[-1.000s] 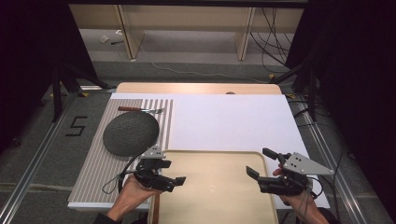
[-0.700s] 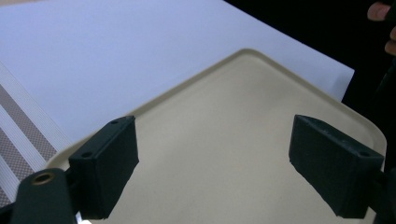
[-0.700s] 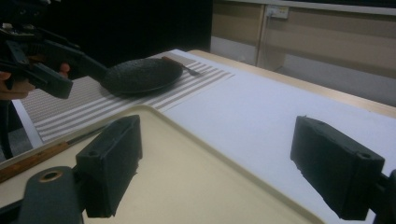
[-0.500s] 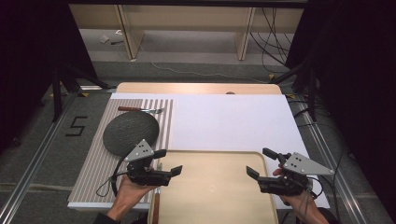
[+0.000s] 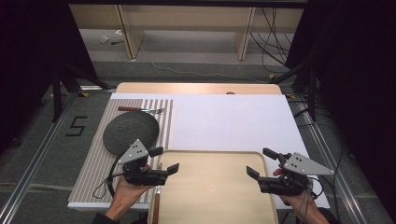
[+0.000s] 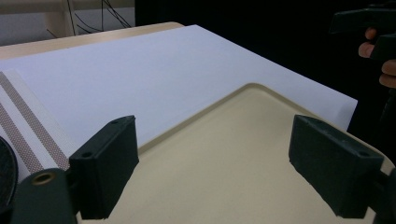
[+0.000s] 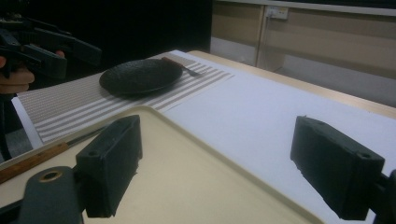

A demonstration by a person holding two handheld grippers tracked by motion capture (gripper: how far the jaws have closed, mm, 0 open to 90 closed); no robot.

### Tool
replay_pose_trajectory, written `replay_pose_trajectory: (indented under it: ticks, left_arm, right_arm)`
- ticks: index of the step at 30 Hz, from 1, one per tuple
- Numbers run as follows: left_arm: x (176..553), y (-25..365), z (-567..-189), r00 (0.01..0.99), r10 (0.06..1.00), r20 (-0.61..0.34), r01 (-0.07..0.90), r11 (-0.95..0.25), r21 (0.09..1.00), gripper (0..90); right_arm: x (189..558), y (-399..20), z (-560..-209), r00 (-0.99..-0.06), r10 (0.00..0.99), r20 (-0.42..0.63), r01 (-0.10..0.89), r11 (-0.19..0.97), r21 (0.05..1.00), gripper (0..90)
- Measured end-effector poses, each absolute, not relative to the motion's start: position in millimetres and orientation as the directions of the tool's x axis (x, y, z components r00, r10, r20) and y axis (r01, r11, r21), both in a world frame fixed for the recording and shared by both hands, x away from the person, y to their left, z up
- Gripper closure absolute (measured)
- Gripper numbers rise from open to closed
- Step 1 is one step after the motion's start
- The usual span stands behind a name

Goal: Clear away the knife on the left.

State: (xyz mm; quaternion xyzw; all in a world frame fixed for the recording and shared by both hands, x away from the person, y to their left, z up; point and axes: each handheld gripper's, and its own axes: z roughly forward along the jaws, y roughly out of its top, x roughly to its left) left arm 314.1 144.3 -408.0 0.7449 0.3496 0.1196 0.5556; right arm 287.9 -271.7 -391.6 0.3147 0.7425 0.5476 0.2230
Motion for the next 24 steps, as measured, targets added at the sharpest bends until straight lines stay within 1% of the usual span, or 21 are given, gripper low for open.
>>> replay_pose_trajectory:
  ticks: [16, 24]
  left_arm:
    - [298.2, 163.4, -408.6, 0.703, 0.683, -0.195, 0.368, -0.116, 0.922, 15.5]
    - [294.6, 161.3, -410.4, 0.705, 0.685, -0.184, 0.361, -0.124, 0.924, 15.5]
  right_arm:
    - [287.7, -271.5, -391.5, -0.704, 0.71, 0.015, 0.222, 0.199, 0.955, 17.6]
    - [287.0, -271.4, -390.9, -0.704, 0.71, 0.015, 0.22, 0.198, 0.955, 17.6]
